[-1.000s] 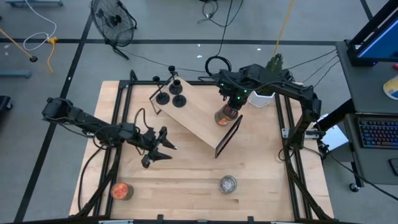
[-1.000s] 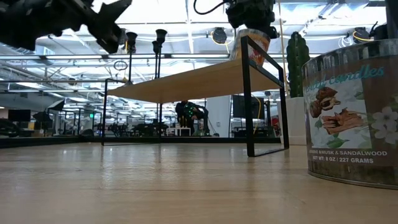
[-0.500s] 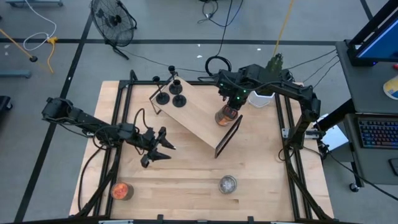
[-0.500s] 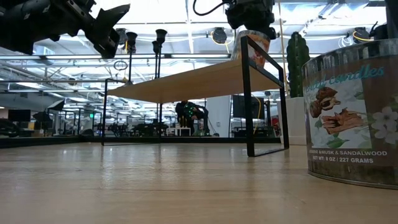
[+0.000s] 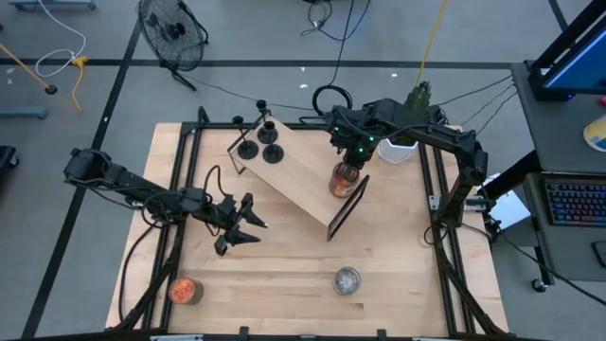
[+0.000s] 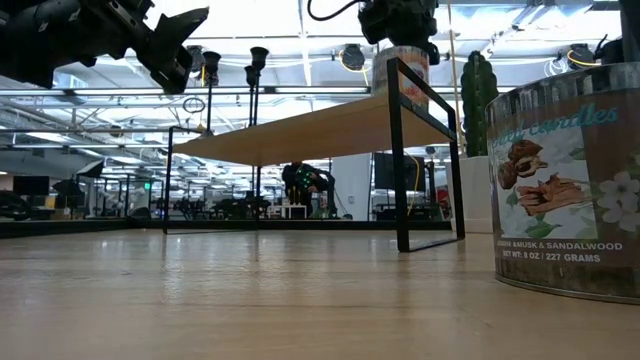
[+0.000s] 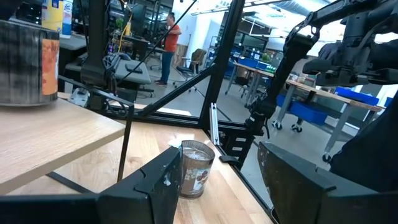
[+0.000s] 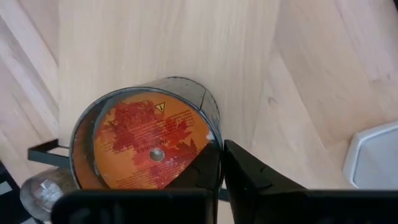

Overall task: Pick & Place candle stick holders
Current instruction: Put the right orange black candle tin on the shelf, then put the orange black candle tin on the shelf

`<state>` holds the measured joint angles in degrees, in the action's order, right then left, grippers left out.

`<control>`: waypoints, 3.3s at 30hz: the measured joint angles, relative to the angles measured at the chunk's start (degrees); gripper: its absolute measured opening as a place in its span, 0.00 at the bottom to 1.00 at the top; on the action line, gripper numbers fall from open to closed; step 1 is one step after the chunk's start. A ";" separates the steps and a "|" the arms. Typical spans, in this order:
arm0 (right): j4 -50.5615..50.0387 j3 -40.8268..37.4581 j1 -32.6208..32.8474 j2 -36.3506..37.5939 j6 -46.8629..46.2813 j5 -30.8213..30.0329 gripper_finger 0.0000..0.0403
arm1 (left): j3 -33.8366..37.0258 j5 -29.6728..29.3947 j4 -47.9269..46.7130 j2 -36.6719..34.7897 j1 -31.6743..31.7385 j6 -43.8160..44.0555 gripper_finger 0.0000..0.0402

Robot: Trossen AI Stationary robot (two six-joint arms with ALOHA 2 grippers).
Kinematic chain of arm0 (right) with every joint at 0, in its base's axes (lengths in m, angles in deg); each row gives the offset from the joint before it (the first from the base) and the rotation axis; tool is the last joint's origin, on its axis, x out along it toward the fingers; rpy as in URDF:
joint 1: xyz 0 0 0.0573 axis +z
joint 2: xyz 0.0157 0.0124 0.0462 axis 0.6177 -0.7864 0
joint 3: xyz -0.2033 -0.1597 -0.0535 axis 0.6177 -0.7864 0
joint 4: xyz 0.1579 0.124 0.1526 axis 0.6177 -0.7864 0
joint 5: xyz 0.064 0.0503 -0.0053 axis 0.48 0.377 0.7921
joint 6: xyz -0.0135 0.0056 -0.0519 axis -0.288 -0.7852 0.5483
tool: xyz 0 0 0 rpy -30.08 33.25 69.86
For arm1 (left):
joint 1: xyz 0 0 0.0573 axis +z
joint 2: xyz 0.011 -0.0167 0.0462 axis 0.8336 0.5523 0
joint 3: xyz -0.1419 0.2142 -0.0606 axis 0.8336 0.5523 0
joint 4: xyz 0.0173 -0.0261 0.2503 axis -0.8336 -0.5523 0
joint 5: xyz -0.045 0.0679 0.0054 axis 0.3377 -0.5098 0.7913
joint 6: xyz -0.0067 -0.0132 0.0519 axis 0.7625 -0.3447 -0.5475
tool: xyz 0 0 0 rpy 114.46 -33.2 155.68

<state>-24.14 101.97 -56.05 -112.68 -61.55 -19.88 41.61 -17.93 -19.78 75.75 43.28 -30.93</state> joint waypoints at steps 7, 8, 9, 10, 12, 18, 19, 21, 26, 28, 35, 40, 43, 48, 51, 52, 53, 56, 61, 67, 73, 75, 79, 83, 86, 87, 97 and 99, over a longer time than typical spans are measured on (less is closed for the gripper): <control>0.77 0.00 -0.01 0.00 0.00 0.03 0.03 | 0.00 0.00 -0.02 0.00 0.00 0.01 0.53; 0.77 0.00 -0.01 0.00 0.00 0.04 0.03 | 0.00 0.00 -0.02 0.00 0.00 0.00 0.53; 0.77 0.00 -0.01 0.00 0.00 0.05 0.03 | 0.00 0.00 -0.02 0.00 0.00 0.01 0.53; 0.77 0.00 0.00 0.00 0.00 0.08 0.03 | 0.00 0.00 0.00 0.00 0.00 0.00 0.53; 0.81 0.00 0.04 0.00 0.22 0.08 0.05 | 0.00 -0.02 -0.02 0.02 0.00 0.00 0.53; 2.44 0.00 0.06 0.04 0.42 0.21 0.11 | 0.00 -0.02 -0.02 0.02 0.00 0.00 0.53; 2.95 0.00 0.06 0.04 0.42 0.21 0.13 | 0.00 -0.02 -0.01 0.02 0.00 0.00 0.53; 4.24 0.00 0.06 0.08 0.44 0.17 0.14 | 0.00 -0.02 -0.02 0.02 0.00 0.00 0.53; 5.08 0.00 0.06 2.31 0.44 0.10 0.16 | 0.00 -0.02 0.00 0.02 0.00 0.00 0.53; 5.07 0.00 0.17 3.92 0.42 -0.03 0.16 | 0.00 -0.02 0.00 0.02 0.00 0.03 0.53; 6.71 -0.48 5.08 11.53 1.47 -5.46 0.05 | 0.00 -0.02 0.01 0.02 0.00 5.84 0.53; 15.95 -8.01 10.99 19.16 0.53 -12.17 0.01 | 0.00 -0.04 0.18 0.02 0.00 8.98 0.53; 22.84 -15.87 13.85 25.07 -0.63 -15.29 0.00 | 0.00 -0.04 0.31 0.02 -0.02 8.88 0.53; 33.19 -29.57 16.84 34.94 -3.17 -16.42 0.00 | 0.00 -0.06 0.37 0.02 -0.02 10.30 0.53; 35.04 -35.80 17.48 40.89 -4.08 -15.33 0.00 | 0.00 -0.09 0.37 0.02 -0.02 11.72 0.53; 35.14 -37.63 17.54 42.85 -4.17 -14.07 0.00 | 0.00 -0.09 0.39 0.02 -0.02 11.71 0.53; 35.10 -39.25 17.54 44.83 -4.16 -12.84 0.00 | 0.00 -0.09 0.39 0.02 -0.02 11.48 0.53; 35.33 -43.20 17.50 50.78 -3.98 -10.35 0.00 | 0.00 -0.99 0.42 0.02 -0.02 10.59 0.53; 43.48 -51.66 17.50 60.26 -2.01 -0.36 0.00 | 0.00 -8.38 0.81 0.02 -0.02 11.59 0.53; 59.20 -65.02 17.54 69.05 -1.01 5.89 0.00 | 0.00 -12.59 0.87 0.02 0.00 13.43 0.53; 60.92 -72.49 17.52 74.52 -1.53 5.79 0.00 | 0.00 -12.59 0.90 0.02 -0.02 13.42 0.53; 60.79 -73.38 17.52 76.08 -1.53 5.72 0.00 | 0.00 -12.91 0.90 0.02 -0.02 13.61 0.53; 60.97 -74.08 17.52 79.07 -1.53 4.42 0.00 | 0.00 -13.11 0.92 0.02 -0.04 15.55 0.53; 62.09 -76.34 17.52 82.29 -1.93 -1.66 0.00 | 0.00 -13.11 0.92 0.02 -0.04 17.31 0.53; 66.54 -80.16 17.50 84.26 -4.87 -2.94 0.00 | -0.05 -13.54 0.92 0.02 -0.02 23.33 0.53; 68.64 -81.72 17.50 84.80 -5.74 -2.09 0.00 | -0.09 -14.01 0.92 0.02 -0.02 25.13 0.53; 78.34 -91.18 17.50 89.33 -6.24 2.95 0.00 | -2.41 -16.04 0.56 0.02 0.00 24.14 0.53; 78.36 -91.50 17.50 90.79 -5.97 2.99 0.00 | -4.62 -16.02 -0.54 0.02 0.00 22.28 0.53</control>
<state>54.22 10.46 -38.55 -21.89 -67.53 -16.89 36.99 -33.95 -20.32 75.77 43.28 -8.66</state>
